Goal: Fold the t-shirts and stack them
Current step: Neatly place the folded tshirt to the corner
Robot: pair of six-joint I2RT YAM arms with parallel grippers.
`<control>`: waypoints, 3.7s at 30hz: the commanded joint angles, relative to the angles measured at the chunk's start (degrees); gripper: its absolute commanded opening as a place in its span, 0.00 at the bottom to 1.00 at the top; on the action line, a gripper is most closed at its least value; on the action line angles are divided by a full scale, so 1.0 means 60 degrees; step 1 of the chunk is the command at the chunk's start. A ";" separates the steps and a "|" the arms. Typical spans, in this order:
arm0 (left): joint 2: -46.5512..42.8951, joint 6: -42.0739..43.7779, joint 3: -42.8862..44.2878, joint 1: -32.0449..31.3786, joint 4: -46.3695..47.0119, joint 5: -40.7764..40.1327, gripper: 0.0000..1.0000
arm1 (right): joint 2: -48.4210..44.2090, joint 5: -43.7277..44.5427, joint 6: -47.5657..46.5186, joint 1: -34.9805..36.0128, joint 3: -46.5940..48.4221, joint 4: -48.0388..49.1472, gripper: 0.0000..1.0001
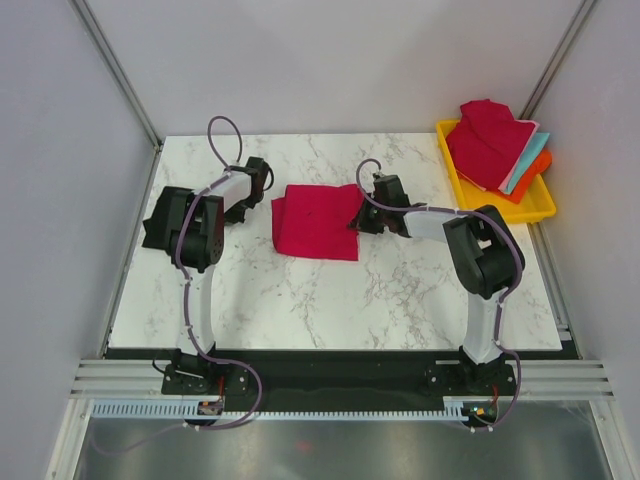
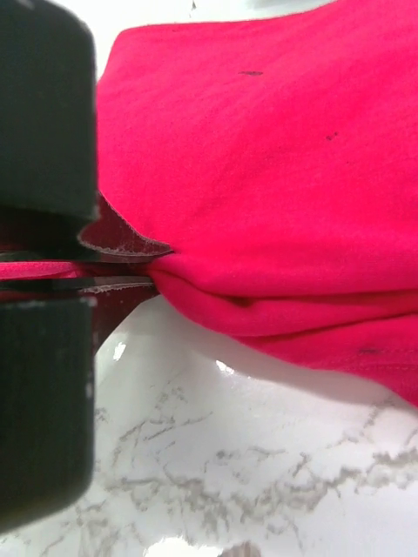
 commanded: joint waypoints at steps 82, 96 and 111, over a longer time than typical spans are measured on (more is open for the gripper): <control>0.2001 -0.3951 0.3864 -0.3063 0.2794 0.9174 0.94 | -0.1326 0.2346 -0.0302 -0.3053 -0.1346 -0.0588 0.67; 0.2382 -0.4258 0.4069 -0.3195 0.2677 0.9964 0.67 | -0.1150 0.2288 -0.0287 -0.3009 -0.1170 -0.0983 0.60; 0.2706 -0.4259 0.4671 -0.3297 0.2018 1.0069 0.41 | -0.0623 0.2932 -0.0478 -0.2438 -0.0496 -0.1716 0.39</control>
